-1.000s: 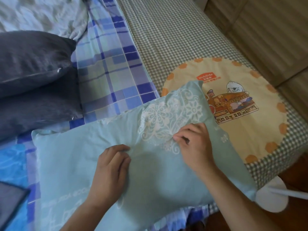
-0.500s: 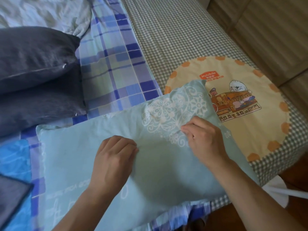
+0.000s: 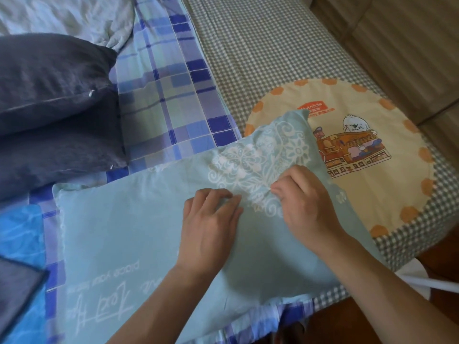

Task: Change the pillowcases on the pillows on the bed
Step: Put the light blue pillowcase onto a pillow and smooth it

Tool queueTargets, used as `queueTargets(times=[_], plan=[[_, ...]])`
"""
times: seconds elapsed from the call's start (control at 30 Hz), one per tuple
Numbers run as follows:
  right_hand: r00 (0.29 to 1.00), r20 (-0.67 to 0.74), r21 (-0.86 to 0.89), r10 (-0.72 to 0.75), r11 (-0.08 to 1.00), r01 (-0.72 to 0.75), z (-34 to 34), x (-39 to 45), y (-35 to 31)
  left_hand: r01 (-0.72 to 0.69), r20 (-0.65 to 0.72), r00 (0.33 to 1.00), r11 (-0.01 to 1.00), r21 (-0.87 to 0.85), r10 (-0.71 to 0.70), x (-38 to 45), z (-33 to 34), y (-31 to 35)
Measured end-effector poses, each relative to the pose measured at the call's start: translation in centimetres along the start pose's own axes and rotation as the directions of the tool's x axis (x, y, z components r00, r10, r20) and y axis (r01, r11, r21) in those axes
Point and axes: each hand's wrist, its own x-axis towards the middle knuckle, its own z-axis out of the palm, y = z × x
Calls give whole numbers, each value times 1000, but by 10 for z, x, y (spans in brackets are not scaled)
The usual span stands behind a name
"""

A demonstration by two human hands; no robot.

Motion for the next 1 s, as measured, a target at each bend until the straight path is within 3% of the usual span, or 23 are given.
queueTargets(times=[0.13, 0.4, 0.5, 0.57, 0.6, 0.7, 0.77, 0.83, 0.9, 0.97, 1.0], plan=[[999, -1, 34, -36, 999, 36, -6, 1, 1, -12, -64, 998, 1000, 19, 14, 5, -5, 6], [999, 15, 85, -30, 996, 28, -4, 0, 4, 117, 119, 987, 992, -41, -112, 30, -14, 11], [997, 74, 88, 34, 995, -41, -2, 0, 6, 344, 301, 911, 922, -179, -282, 42, -13, 10], [975, 149, 98, 167, 978, -182, 0, -1, 5, 492, 400, 839, 829, -267, -369, 52, -18, 7], [956, 184, 130, 229, 958, -255, 1, -2, 4, 452, 394, 859, 847, -281, -328, 55, -24, 5], [939, 150, 229, 309, 913, -337, 2, -4, -3, 96, 238, 970, 975, -200, -47, 55, -49, 9], [939, 74, 251, 336, 905, -344, 5, -7, -1, -46, 249, 966, 996, -82, 65, 41, -59, 5], [906, 77, 290, 417, 860, -421, 10, -11, 6, -63, 464, 886, 993, 105, 7, 18, -61, -10], [871, 117, 306, 476, 817, -488, 14, -17, 8, 47, 672, 707, 963, 265, -220, 4, -62, -24], [866, 141, 314, 480, 808, -499, 17, -21, 5, 80, 742, 539, 901, 426, -399, 2, -63, -34], [867, 159, 294, 471, 816, -497, 19, -23, 4, 50, 746, 532, 894, 445, -401, 3, -66, -32]])
